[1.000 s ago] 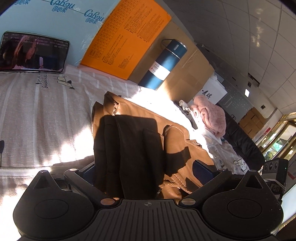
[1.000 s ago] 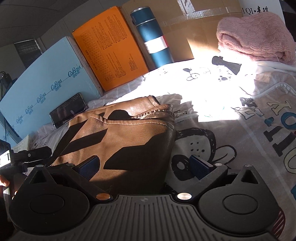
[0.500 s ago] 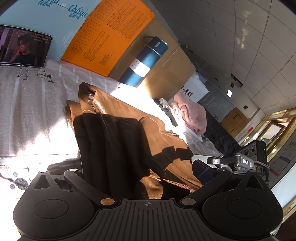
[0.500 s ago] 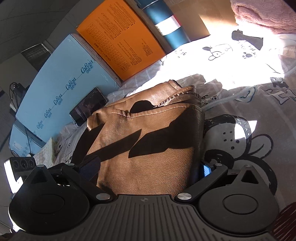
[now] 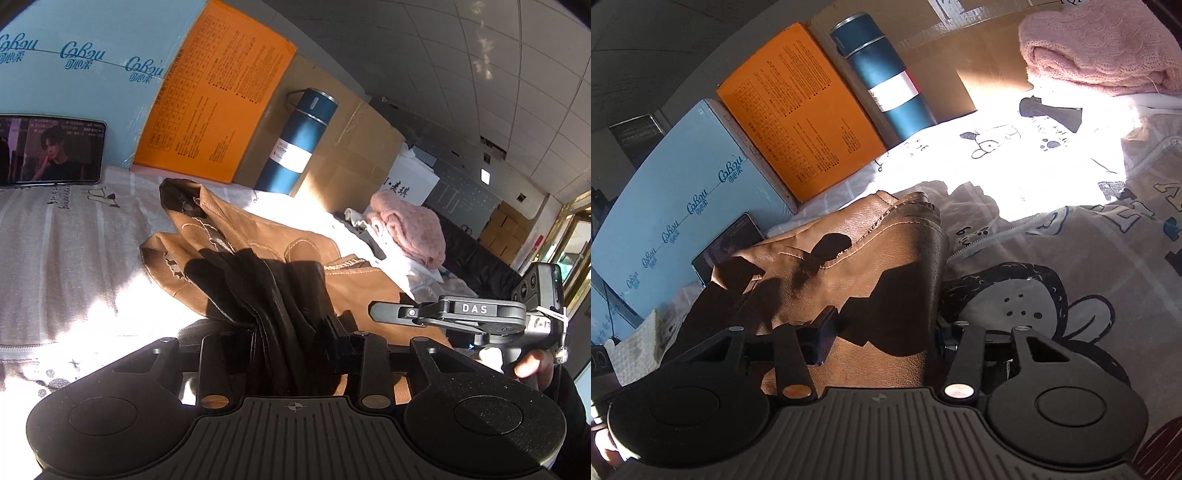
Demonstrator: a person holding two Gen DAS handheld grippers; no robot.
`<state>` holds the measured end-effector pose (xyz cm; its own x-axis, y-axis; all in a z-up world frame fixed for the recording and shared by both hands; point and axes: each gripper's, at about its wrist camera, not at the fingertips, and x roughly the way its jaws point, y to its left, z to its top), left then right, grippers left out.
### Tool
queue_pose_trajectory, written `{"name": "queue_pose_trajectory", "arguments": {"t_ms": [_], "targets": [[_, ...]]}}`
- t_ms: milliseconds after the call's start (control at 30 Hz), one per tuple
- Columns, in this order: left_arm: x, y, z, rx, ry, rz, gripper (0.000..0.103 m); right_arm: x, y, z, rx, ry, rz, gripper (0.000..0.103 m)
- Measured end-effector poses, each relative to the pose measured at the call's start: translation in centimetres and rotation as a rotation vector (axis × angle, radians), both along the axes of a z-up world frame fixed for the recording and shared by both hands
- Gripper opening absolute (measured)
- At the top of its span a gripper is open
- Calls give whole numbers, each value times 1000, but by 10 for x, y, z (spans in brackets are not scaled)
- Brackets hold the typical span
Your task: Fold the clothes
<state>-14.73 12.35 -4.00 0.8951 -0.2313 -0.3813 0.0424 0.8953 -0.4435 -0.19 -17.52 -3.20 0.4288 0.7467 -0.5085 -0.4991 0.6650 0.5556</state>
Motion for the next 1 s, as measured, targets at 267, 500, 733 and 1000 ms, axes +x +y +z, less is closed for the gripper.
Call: {"name": "queue_pose_trajectory", "arguments": {"t_ms": [267, 500, 733, 1000], "targets": [[-19, -25, 14, -34, -72, -1, 22, -37, -25, 27, 79, -186, -28, 19], [-14, -63, 29, -29, -121, -50, 22, -44, -61, 38, 126, -295, -86, 17], [16, -92, 45, -64, -162, -123, 21, -39, -99, 41, 176, -389, -155, 16], [92, -104, 50, -69, -194, -152, 21, 9, -105, 64, 154, -527, -211, 16]]}}
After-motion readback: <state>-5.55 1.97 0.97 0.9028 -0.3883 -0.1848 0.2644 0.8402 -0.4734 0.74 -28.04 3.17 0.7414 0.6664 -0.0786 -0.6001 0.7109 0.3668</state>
